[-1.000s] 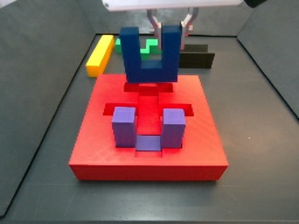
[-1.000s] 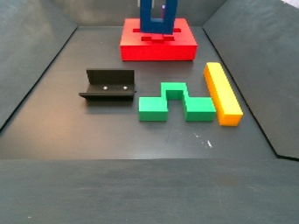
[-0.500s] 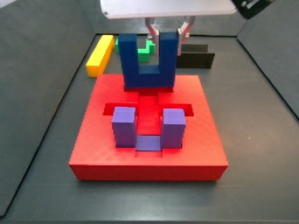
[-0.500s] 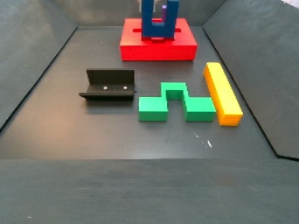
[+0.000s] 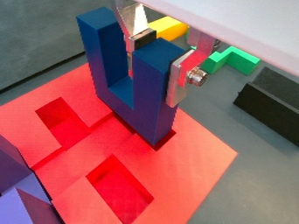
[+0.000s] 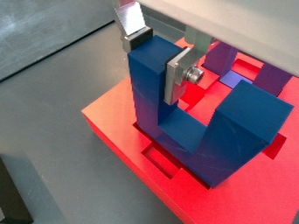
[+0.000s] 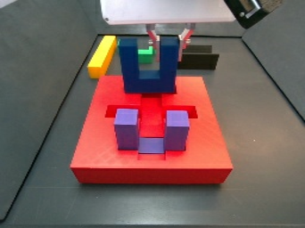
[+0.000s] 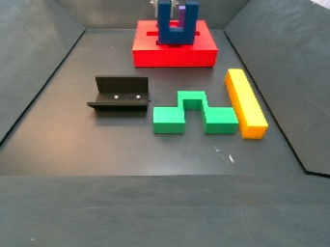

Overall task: Pick up the blue object. Move up. Move to above the board. Insert the blue object.
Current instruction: Insert the blue object.

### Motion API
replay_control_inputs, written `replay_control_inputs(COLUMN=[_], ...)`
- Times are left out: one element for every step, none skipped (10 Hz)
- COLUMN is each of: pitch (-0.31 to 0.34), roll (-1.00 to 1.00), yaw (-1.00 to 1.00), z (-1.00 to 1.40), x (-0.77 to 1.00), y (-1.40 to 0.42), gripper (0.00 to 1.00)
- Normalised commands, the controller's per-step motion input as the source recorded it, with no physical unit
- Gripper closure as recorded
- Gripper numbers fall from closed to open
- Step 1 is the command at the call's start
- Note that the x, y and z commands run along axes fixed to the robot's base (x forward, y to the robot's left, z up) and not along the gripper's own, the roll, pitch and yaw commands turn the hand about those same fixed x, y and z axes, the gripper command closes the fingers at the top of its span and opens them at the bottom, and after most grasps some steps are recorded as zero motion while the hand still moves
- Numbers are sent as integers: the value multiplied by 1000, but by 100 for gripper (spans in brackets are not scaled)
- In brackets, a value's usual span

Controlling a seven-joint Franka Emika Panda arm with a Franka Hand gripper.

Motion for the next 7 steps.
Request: replay_control_inputs(pitch=[14,30,30,11,0,0,-17], roll=[14,0,10,13,0,13,0], yaw=[-17,-43,-6,-63,-91,-94,-131], z=[-57,-49,-91,-123,-180,-114,-57], x=[431,500,131,0,-83,-266,-383], y=[0,51,0,0,0,-46,0], gripper=[100,100,100,100,100,100,100])
